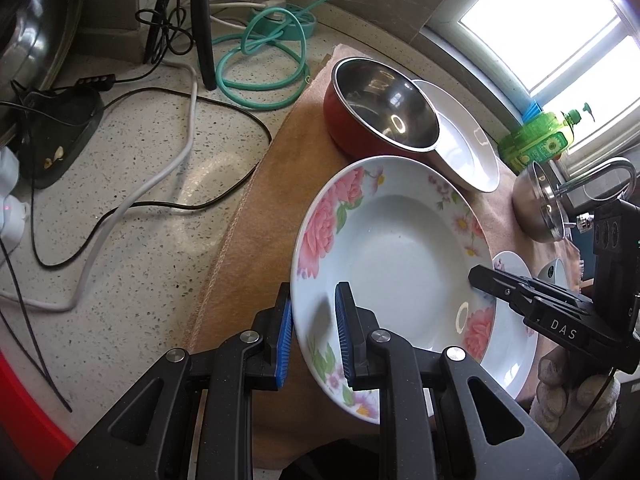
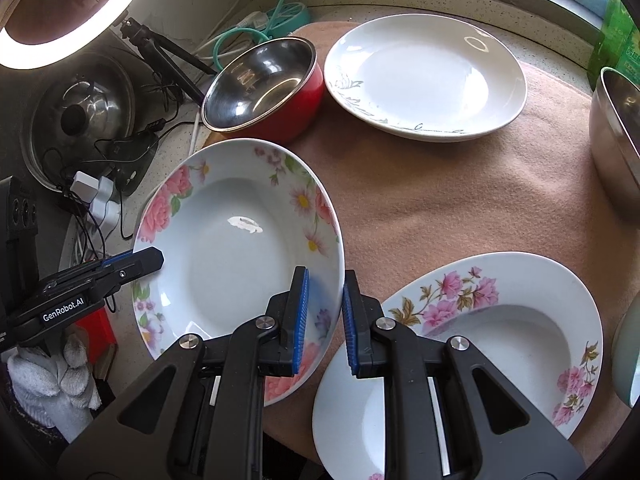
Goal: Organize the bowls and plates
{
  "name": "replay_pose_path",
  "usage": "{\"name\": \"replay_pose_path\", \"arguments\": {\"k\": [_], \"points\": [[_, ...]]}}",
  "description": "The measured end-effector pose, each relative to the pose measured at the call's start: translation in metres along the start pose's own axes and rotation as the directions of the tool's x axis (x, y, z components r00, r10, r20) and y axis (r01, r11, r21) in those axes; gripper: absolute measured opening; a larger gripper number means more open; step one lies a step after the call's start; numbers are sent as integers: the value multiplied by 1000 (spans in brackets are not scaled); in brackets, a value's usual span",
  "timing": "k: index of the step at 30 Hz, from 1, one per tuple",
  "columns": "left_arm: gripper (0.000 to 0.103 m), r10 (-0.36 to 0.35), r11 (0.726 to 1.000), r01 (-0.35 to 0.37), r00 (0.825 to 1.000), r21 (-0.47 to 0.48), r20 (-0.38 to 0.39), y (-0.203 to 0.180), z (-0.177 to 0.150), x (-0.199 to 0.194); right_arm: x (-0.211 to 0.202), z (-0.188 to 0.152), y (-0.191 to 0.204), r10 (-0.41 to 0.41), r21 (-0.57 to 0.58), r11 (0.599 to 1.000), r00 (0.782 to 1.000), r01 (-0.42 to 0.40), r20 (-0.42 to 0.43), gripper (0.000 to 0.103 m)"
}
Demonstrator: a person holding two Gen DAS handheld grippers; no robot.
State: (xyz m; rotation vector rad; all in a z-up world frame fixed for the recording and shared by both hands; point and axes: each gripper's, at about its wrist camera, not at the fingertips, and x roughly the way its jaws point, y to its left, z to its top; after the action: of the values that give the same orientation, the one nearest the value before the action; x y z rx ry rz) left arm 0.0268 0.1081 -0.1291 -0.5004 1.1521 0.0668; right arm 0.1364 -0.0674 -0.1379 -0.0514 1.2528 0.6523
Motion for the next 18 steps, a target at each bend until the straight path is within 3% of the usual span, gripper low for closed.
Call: {"name": "replay_pose_path", "arguments": {"k": [18], "points": [[19, -64, 990, 67, 998, 126, -23, -60, 1, 8, -52, -36, -49, -56, 114, 992, 997, 49, 57, 16]]}}
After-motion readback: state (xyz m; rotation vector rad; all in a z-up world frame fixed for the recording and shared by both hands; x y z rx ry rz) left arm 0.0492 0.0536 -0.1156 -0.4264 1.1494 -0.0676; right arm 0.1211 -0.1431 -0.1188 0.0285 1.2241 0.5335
